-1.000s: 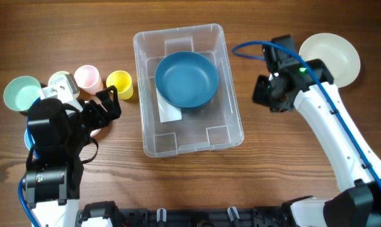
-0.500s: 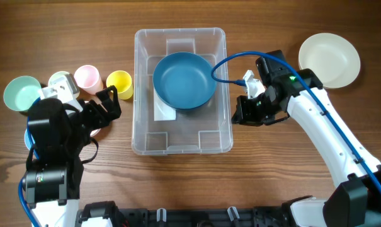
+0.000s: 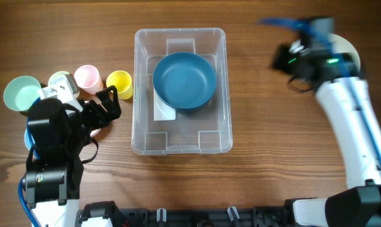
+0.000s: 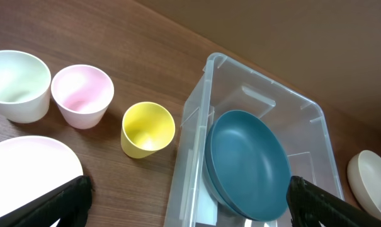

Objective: Pack container
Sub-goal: 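Move the right gripper to the cream bowl and grasp its rim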

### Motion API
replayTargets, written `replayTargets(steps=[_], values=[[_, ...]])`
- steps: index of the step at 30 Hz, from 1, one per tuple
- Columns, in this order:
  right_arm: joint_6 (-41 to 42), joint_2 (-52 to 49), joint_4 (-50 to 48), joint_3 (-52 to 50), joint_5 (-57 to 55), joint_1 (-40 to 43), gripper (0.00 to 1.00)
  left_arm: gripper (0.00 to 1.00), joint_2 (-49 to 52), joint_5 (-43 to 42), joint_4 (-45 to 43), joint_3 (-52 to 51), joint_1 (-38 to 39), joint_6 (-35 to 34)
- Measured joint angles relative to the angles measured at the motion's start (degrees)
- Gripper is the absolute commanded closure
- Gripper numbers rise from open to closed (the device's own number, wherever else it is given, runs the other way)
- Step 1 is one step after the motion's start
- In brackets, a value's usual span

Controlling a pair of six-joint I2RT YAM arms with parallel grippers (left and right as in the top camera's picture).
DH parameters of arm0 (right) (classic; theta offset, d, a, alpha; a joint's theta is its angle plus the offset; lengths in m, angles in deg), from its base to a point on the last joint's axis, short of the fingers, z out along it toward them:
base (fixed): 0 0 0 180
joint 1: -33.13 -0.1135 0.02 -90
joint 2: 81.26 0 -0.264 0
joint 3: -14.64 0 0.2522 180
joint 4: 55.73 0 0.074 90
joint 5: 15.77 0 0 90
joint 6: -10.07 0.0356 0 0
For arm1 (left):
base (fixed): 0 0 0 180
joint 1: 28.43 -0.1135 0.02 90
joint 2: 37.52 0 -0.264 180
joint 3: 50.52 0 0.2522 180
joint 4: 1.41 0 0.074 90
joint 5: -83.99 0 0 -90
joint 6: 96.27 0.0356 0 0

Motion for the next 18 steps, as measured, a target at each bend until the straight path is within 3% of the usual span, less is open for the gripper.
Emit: replayTargets(steps=[7, 11, 18], values=[[1.05, -5.53, -3.56, 2.82, 4.20, 22.69, 0.36, 0.00, 0.00, 0.00, 0.00, 0.00, 0.00, -0.02], [1.05, -16.35, -3.54, 2.84, 6.21, 27.32, 0.35, 0.00, 0.00, 0.00, 0.00, 0.00, 0.00, -0.02], [1.05, -28.46, -4.17, 2.80, 7.15, 28.24, 0.37, 0.00, 0.00, 0.00, 0.00, 0.00, 0.00, -0.02]])
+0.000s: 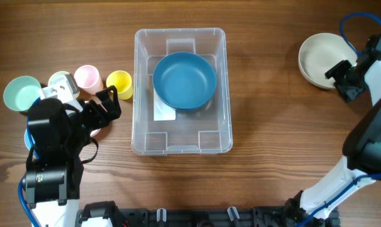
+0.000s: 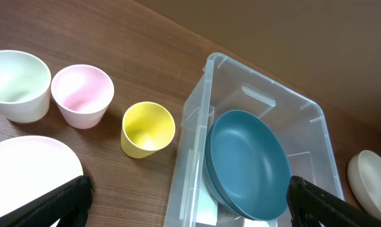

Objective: Pack container
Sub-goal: 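Move the right gripper to the cream bowl and grasp its rim, then lift the cream bowl and place it on the plates in the container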

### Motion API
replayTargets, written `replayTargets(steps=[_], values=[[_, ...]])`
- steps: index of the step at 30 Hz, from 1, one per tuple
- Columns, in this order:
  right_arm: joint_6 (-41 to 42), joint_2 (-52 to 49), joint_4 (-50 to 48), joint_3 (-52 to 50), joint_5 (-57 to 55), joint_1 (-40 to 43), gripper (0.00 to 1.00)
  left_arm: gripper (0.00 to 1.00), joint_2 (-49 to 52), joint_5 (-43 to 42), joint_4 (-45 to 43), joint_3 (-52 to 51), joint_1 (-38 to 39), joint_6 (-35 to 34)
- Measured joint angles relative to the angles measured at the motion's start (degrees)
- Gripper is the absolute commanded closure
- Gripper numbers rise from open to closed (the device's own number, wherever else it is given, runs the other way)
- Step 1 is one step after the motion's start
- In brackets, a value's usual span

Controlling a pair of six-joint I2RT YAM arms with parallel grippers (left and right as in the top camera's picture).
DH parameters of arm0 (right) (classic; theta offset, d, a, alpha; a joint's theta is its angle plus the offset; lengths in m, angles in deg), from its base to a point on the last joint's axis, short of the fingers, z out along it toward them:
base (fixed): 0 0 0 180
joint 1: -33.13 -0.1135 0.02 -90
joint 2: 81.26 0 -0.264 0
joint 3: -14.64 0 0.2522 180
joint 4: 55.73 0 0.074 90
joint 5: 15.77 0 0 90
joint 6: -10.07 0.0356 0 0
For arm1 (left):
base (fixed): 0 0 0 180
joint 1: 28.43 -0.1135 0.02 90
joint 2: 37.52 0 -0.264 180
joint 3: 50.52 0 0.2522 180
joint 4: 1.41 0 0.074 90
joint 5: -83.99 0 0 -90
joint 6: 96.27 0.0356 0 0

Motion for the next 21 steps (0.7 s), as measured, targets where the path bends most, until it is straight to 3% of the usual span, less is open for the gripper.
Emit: replayTargets(steps=[3, 7, 15, 21], values=[[0.11, -2.86, -0.02, 0.00, 0.22, 0.00, 0.51, 0.00, 0.00, 0.00, 0.00, 0.00, 0.00, 0.00], [0.57, -4.48, -0.09, 0.02, 0.57, 0.02, 0.95, 0.00, 0.00, 0.00, 0.00, 0.00, 0.00, 0.02], [0.26, -3.08, 0.09, 0.35, 4.81, 0.22, 0.96, 0.00, 0.00, 0.00, 0.00, 0.00, 0.00, 0.00], [-1.84, 12.55, 1.38, -0.55, 8.37, -1.14, 0.96, 0.00, 0.00, 0.00, 0.02, 0.00, 0.00, 0.00]])
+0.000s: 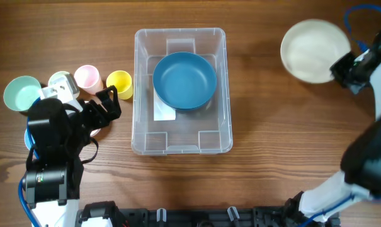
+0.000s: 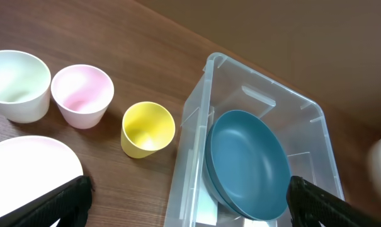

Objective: Pack container
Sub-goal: 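Lift the cream bowl and place it on the plates in the container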

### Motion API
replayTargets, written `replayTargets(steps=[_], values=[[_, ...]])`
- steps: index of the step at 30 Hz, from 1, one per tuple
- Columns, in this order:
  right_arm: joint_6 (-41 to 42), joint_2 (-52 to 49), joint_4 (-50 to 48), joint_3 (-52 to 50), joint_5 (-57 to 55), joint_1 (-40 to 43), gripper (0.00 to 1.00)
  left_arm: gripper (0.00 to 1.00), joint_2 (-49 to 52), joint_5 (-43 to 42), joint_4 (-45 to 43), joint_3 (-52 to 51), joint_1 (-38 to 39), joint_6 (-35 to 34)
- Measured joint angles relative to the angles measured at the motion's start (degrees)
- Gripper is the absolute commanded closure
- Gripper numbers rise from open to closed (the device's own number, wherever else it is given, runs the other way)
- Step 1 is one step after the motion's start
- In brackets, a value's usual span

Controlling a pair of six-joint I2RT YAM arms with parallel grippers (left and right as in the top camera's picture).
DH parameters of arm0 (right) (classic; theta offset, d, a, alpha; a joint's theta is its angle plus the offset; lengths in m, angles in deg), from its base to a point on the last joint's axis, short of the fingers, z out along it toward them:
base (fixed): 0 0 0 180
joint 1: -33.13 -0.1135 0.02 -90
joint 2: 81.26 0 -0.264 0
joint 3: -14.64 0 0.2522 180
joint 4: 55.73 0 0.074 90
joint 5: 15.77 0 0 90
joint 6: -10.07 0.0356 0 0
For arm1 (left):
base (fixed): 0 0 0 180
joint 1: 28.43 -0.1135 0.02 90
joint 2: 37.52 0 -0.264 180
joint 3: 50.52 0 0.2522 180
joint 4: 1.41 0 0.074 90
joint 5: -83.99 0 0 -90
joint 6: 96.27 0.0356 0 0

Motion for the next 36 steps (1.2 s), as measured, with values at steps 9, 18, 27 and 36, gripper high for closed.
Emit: replayTargets(steps=[9, 18, 27, 36], values=[[-3.21, 23.82, 1.79, 0.31, 4.17, -25.46, 0.96, 0.00, 0.00, 0.00, -0.02, 0.00, 0.00, 0.00], [-4.96, 10.80, 2.14, 1.49, -3.72, -46.75, 0.96, 0.00, 0.00, -0.02, 0.00, 0.00, 0.00, 0.00], [-5.95, -3.34, -0.35, 3.74, -9.99, -49.92, 0.71, 0.00, 0.00, 0.00, 1.49, 0.00, 0.00, 0.00], [-11.02, -3.32, 0.09, 12.37, -13.75, -49.92, 0.96, 0.00, 0.00, 0.00, 1.49, 0.00, 0.00, 0.02]])
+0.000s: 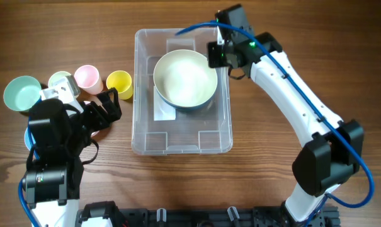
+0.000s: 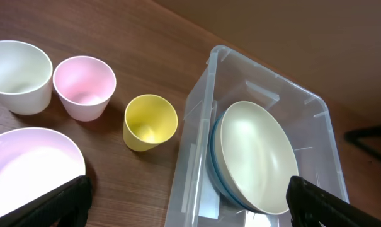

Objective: Pack container
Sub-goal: 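Lift the cream bowl and place it on the plates in the container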

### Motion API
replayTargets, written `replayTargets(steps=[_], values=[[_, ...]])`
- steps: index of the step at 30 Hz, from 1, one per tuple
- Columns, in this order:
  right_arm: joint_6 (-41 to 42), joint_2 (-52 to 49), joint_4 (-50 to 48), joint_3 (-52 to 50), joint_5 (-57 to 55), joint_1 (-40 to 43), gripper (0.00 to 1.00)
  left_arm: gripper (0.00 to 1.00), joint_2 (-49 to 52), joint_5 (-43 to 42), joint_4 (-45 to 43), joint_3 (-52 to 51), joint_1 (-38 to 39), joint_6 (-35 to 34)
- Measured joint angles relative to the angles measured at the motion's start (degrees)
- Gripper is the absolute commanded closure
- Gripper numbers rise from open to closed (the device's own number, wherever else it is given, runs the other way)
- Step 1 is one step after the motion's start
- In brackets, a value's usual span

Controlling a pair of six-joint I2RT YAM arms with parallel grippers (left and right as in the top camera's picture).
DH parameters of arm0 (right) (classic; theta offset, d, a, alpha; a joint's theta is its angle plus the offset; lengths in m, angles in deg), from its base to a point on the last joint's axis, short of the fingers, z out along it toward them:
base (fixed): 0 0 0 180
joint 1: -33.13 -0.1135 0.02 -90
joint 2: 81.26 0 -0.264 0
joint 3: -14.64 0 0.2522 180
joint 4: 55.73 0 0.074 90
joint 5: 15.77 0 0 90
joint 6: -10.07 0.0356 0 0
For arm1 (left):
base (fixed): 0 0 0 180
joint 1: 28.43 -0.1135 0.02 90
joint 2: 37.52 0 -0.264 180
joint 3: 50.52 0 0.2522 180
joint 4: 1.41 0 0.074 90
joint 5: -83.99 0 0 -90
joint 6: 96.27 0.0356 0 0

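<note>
The clear plastic container (image 1: 181, 142) stands mid-table. Inside it a cream bowl (image 1: 185, 78) lies nested in a blue bowl (image 2: 216, 165), of which only the rim shows. My right gripper (image 1: 218, 54) hovers at the cream bowl's right rim, over the container's right wall. In the left wrist view its dark fingers (image 2: 366, 136) look spread and apart from the bowl. My left gripper (image 2: 187, 211) is open and empty, left of the container, with its fingertips (image 2: 70, 200) at the frame's bottom corners.
Left of the container stand a yellow cup (image 1: 119, 84), a pink cup (image 1: 87, 77) and a pale cup (image 1: 60, 79). A mint bowl (image 1: 21, 93) sits at the far left. A pink bowl (image 2: 33, 165) lies under my left arm.
The cream bowl was in the air at the far right in my right gripper. It now lies in the blue bowl inside the container, with the gripper at its right rim. The left arm barely shifted.
My right arm was over the cream bowl at the table's far right. Then its gripper was at the bowl's rim on the table, then held the bowl up. Now the bowl is nested in the container. My left gripper stayed open by the cups.
</note>
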Motion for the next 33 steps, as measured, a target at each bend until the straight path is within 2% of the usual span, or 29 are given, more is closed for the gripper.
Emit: replayTargets(steps=[9, 14, 28, 33], values=[[-2.34, -0.63, 7.48, 1.20, -0.96, 0.00, 0.96, 0.00, 0.00, -0.02, 0.00, 0.00, 0.00, -0.02], [-2.58, -6.10, 10.91, 1.20, -0.85, 0.00, 0.96, 0.00, 0.00, 0.00, 0.00, 0.00, 0.00, 0.00], [4.22, -8.70, 11.13, 1.20, -12.55, 1.70, 0.96, 0.00, 0.00, 0.00, 0.00, 0.00, 0.00, 0.00], [1.22, -8.68, 10.23, 1.20, -12.46, 2.97, 0.95, 0.00, 0.00, 0.00, 0.00, 0.00, 0.00, -0.02]])
